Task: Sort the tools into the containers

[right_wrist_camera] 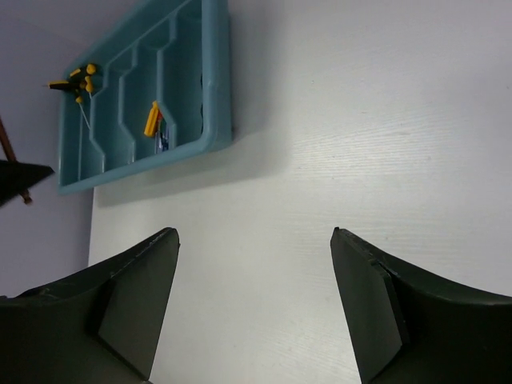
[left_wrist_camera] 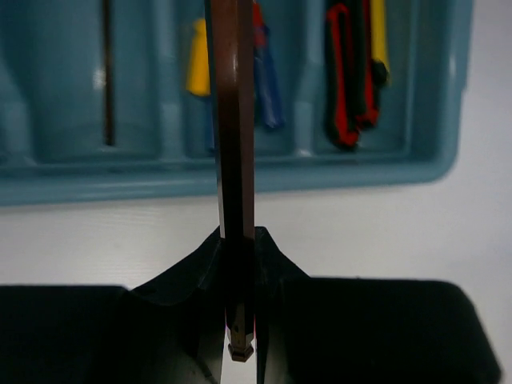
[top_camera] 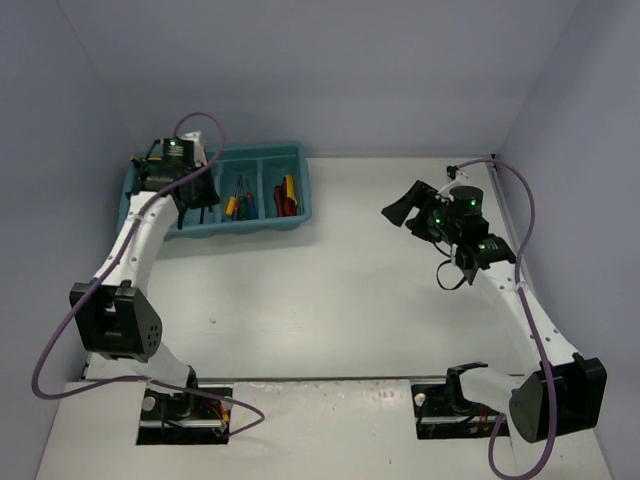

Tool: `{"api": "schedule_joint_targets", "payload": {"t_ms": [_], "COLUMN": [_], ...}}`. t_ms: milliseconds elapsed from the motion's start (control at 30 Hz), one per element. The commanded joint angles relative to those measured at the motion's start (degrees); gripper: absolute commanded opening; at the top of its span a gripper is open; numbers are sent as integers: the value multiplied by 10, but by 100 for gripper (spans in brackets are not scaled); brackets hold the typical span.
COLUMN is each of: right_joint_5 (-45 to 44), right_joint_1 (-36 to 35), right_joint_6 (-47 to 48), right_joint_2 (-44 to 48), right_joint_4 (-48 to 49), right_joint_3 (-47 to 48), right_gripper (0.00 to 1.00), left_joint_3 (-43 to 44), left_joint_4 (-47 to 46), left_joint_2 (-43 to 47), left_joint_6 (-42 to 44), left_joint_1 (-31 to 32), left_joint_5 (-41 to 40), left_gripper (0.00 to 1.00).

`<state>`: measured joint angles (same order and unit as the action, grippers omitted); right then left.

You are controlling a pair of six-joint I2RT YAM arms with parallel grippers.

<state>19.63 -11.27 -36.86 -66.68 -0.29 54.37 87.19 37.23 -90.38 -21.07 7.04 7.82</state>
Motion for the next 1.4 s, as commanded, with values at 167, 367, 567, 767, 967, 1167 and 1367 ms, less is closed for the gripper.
{"api": "schedule_joint_targets", "payload": {"t_ms": [167, 367, 567, 767, 967, 1167, 1367], "right_joint_5": [-41, -53, -62, -71, -155, -247, -366], "right_joint_1": [2, 2, 3, 3, 3, -13, -68], "right_joint_6": [41, 49, 63, 101, 179, 233, 264], "right_joint_2": [99, 134, 163, 174, 193, 229, 266], "right_joint_4": [-58, -95, -118, -152, -199, -220, -226], "right_joint_3": [-65, -73, -73, -34, 43, 109, 123], "right_gripper": [74, 75, 75, 80, 94, 100, 100], "left_joint_3": [190, 257, 258, 241, 177, 63, -58], "left_joint_4": [61, 92, 93, 93, 92, 111, 122], "left_joint_2": [-175, -245, -247, -115, 101, 321, 480], "left_joint_6": [96, 107, 100, 83, 58, 65, 58], "left_joint_1": [-104, -106, -106, -106, -101, -87, -40], "left_joint_5": [-31, -47, -49, -30, -4, -58, -143], "left_gripper": [0, 23, 55, 63, 67, 72, 74]}}
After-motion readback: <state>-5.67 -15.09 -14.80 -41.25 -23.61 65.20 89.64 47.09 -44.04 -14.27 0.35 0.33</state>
